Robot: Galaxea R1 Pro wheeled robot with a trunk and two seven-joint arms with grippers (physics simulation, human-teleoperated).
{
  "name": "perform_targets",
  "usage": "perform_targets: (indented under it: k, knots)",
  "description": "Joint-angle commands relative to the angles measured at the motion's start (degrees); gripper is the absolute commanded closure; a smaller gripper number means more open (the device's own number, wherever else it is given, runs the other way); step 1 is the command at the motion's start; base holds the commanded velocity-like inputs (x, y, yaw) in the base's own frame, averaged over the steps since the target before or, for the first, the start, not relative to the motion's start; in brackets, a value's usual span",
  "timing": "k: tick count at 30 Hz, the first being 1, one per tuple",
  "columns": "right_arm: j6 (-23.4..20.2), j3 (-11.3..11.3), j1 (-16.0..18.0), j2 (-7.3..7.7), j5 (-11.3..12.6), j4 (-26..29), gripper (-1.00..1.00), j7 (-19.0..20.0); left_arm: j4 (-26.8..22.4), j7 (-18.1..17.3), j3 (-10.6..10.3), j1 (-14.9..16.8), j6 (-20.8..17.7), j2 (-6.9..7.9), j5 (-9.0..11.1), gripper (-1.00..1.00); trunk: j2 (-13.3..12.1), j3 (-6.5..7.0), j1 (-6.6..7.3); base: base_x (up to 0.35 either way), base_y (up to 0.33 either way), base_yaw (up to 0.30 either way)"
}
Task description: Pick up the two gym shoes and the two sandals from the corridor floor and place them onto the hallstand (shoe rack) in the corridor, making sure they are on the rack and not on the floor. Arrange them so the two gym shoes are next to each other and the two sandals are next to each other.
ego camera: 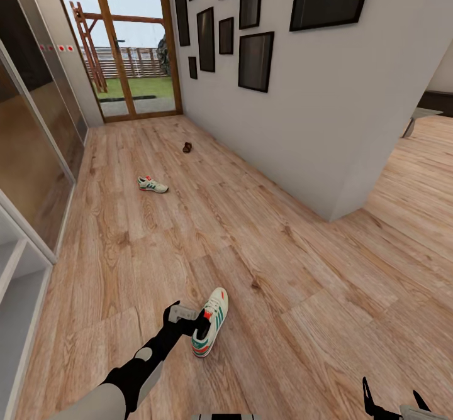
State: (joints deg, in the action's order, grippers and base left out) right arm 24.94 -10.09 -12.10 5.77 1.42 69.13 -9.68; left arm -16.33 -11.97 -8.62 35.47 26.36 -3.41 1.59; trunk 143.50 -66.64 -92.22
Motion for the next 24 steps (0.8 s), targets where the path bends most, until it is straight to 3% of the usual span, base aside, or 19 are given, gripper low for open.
perform_targets:
  k: [1, 24]
  knots:
    - [0.1, 0.1, 0.0, 0.03, 0.1, 0.0, -1.00, -0.2, 0.1, -0.2, -0.1, 0.0, 0.2, -0.02, 0.2, -1.00, 0.0, -0.04, 0.01, 0.000, 0.000, 0.000]
    - [0.1, 0.2, 0.0, 0.03, 0.2, 0.0, -1.00, -0.2, 0.8, -0.2, -0.2, -0.9, 0.2, -0.32, 0.1, -1.00, 0.0, -0.48, 0.01, 0.000, 0.000, 0.000]
